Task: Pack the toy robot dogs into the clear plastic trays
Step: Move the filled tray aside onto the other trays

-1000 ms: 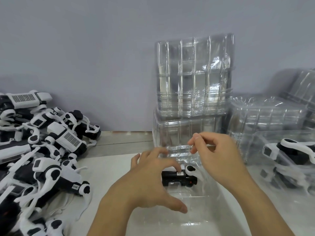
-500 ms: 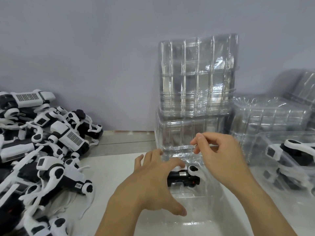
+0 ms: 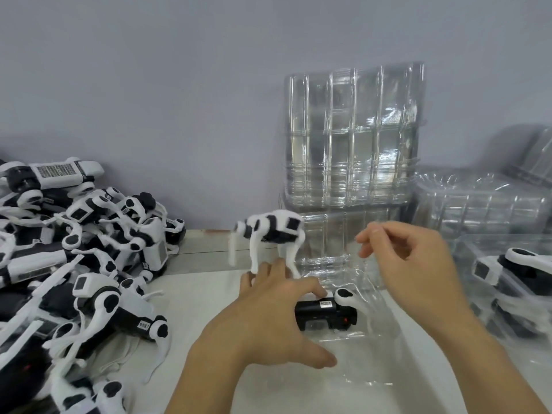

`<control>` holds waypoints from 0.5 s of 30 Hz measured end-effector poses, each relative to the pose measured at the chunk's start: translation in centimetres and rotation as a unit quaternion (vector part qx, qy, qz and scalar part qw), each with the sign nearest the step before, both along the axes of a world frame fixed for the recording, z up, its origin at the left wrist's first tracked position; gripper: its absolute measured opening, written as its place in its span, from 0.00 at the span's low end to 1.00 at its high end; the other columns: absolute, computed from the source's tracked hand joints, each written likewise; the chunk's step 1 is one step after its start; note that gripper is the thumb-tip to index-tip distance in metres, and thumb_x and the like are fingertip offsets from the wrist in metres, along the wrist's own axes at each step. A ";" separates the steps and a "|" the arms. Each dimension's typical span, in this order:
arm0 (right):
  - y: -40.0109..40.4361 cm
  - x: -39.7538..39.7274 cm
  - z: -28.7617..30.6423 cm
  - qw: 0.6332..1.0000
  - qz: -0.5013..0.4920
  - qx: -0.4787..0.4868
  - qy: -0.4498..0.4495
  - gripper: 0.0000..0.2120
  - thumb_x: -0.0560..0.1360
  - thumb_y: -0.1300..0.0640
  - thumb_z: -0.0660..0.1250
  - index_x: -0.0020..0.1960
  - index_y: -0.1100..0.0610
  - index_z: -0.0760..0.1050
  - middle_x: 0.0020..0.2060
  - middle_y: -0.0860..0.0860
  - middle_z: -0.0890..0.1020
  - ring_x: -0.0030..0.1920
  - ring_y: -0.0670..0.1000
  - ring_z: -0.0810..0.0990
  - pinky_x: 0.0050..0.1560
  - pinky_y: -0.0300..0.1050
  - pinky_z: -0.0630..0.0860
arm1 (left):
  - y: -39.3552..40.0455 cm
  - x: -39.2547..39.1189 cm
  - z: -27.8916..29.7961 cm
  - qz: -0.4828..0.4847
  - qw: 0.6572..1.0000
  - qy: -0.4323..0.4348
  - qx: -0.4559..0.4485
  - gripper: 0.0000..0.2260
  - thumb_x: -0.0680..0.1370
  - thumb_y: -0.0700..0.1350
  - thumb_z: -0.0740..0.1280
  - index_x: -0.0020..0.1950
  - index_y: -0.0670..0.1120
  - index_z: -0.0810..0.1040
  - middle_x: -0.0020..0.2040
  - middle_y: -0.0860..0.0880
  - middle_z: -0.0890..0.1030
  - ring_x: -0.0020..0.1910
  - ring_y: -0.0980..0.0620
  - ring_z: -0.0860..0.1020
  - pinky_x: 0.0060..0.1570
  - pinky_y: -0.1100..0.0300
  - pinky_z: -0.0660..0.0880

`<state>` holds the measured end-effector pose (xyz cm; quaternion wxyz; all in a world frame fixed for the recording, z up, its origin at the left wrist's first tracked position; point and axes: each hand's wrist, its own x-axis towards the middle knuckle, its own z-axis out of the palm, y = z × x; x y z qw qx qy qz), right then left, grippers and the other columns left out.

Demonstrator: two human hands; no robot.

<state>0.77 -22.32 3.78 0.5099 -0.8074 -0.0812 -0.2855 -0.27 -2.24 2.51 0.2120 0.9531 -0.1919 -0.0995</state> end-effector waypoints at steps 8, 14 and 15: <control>-2.1 -0.4 1.7 0.988 -0.059 0.130 -0.059 0.15 0.82 0.54 0.63 0.40 0.46 0.83 0.34 0.46 0.84 0.28 0.41 0.76 0.35 0.39 0.72 | 2.1 0.0 1.5 0.004 0.982 0.046 -0.183 0.31 0.56 0.72 0.73 0.59 0.75 0.73 0.61 0.61 0.72 0.59 0.65 0.74 0.57 0.66 0.75; -1.4 -0.4 1.4 0.988 -0.056 0.132 -0.051 0.15 0.82 0.54 0.63 0.40 0.44 0.83 0.34 0.45 0.84 0.29 0.40 0.77 0.38 0.44 0.71 | 4.1 0.2 1.9 0.022 0.945 0.055 -0.323 0.28 0.59 0.65 0.74 0.60 0.65 0.81 0.60 0.53 0.81 0.61 0.54 0.78 0.66 0.51 0.72; -1.3 -0.4 1.4 0.988 -0.054 0.133 -0.049 0.15 0.82 0.53 0.63 0.40 0.43 0.83 0.34 0.45 0.84 0.30 0.40 0.77 0.38 0.44 0.72 | 4.2 0.2 1.9 0.024 0.927 0.059 -0.370 0.26 0.60 0.62 0.75 0.58 0.64 0.82 0.60 0.52 0.83 0.60 0.53 0.79 0.64 0.52 0.73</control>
